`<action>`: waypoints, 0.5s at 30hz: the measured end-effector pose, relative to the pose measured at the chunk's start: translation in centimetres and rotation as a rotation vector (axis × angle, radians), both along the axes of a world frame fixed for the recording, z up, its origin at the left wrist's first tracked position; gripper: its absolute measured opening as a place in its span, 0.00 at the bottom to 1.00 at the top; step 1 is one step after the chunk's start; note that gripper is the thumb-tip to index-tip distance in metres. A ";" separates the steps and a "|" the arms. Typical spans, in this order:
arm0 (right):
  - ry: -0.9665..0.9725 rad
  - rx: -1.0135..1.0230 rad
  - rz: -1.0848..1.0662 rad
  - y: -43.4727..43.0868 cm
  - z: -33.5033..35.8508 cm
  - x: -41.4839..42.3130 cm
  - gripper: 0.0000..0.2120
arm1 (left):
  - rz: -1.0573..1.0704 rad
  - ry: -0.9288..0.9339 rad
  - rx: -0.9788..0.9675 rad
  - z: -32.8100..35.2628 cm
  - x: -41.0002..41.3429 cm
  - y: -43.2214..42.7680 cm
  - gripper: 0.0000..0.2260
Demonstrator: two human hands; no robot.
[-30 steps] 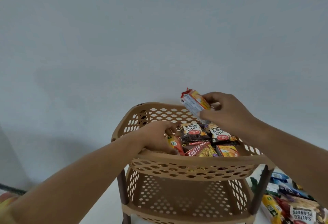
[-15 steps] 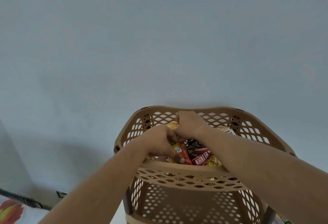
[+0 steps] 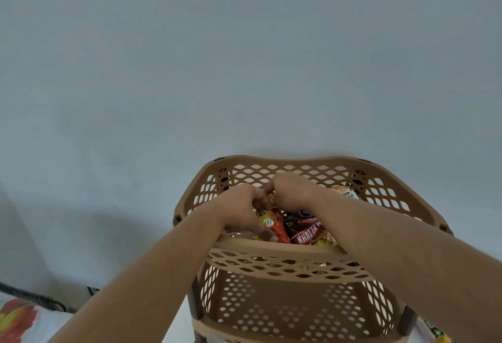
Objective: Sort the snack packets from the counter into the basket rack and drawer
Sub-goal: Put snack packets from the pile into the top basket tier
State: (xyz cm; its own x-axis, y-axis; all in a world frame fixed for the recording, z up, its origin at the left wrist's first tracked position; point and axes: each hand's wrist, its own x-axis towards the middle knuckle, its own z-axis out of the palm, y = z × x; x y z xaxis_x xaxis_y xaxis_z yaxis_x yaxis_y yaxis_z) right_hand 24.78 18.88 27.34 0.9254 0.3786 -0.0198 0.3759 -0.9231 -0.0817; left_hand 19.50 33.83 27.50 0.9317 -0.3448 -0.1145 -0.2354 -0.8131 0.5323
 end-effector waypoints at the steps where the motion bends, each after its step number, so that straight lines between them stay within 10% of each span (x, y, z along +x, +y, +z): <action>1: -0.022 -0.025 -0.012 0.0 -0.1 0.1 0.16 | 0.001 -0.006 0.008 0.0 0.0 0.0 0.28; 15: -0.040 -0.003 -0.046 -0.2 -0.4 0.3 0.17 | -0.027 -0.018 0.040 -0.5 0.6 -0.2 0.29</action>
State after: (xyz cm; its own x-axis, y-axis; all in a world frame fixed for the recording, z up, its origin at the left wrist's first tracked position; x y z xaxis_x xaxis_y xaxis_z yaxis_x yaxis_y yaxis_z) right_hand 25.05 18.72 26.92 0.9418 0.3356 0.0164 0.3360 -0.9396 -0.0651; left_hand 20.13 33.64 26.95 0.9242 -0.3651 -0.1124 -0.2665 -0.8271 0.4949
